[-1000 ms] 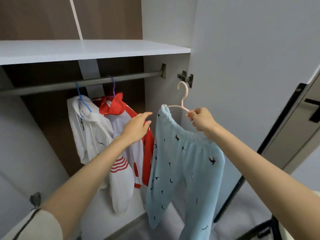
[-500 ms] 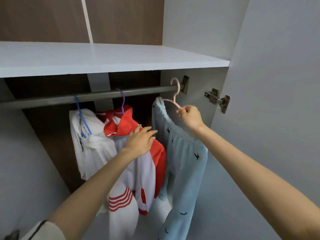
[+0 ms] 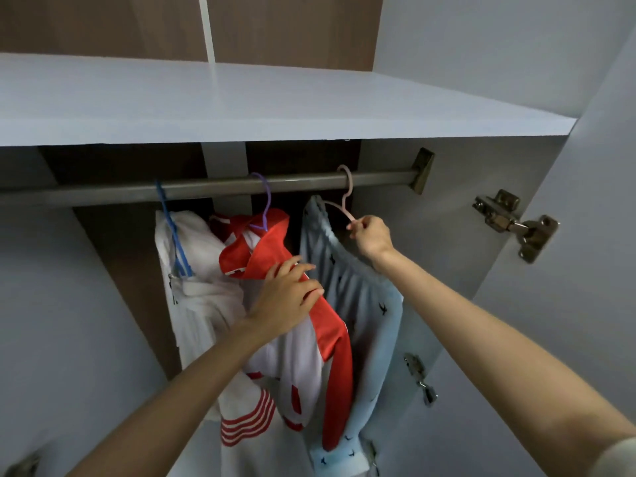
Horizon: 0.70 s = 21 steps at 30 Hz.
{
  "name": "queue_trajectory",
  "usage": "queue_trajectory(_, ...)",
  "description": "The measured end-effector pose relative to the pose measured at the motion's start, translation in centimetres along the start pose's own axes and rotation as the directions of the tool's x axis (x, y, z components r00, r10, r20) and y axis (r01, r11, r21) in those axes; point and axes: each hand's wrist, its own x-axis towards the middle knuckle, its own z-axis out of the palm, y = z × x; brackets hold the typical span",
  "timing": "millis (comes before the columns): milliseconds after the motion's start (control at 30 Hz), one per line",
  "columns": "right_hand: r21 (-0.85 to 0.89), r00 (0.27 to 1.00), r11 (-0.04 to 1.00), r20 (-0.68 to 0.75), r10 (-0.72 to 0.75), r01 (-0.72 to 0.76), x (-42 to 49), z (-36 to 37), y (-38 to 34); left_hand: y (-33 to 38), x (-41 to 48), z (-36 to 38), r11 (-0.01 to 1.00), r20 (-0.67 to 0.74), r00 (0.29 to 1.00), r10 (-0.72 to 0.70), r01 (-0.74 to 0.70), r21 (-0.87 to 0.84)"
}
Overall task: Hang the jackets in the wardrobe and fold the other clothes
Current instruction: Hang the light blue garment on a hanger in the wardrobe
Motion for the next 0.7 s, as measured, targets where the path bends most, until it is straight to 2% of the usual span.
queue_trajectory(167, -0.028, 0.996, 0.999, 0.076, 0.039, -0.036, 0.5, -0.3, 0.0, 0.0, -0.3, -0.6, 0.999, 0.07, 0.997, -0.034, 0.036, -0.027)
queue_trajectory(267, -0.136, 0.992, 0.991, 0.124, 0.03, -0.013, -0.4, -1.4, -0.3, 0.7, -0.6, -1.6, 0.995, 0.134, 0.988, -0.073, 0.081, -0.054)
queue_trajectory(367, -0.195, 0.995, 0.979, 0.088, -0.049, 0.066, -2.8, -2.7, -0.6, 1.6, -1.3, -3.3, 0.993, 0.147, 0.985, -0.089, 0.1, -0.07)
queue_trajectory(500, -0.197, 0.993, 0.973, 0.041, -0.115, 0.12, -8.3, -4.5, -0.4, 3.4, -3.1, -6.0, 0.988, 0.062, 0.996, -0.059, 0.068, -0.138)
queue_trajectory(700, -0.257, 0.998, 0.966, -0.034, -0.048, 0.038, -19.4, -6.8, 2.3, 6.5, -7.4, -8.1, 0.964, 0.063, 0.998, 0.003, 0.014, -0.267)
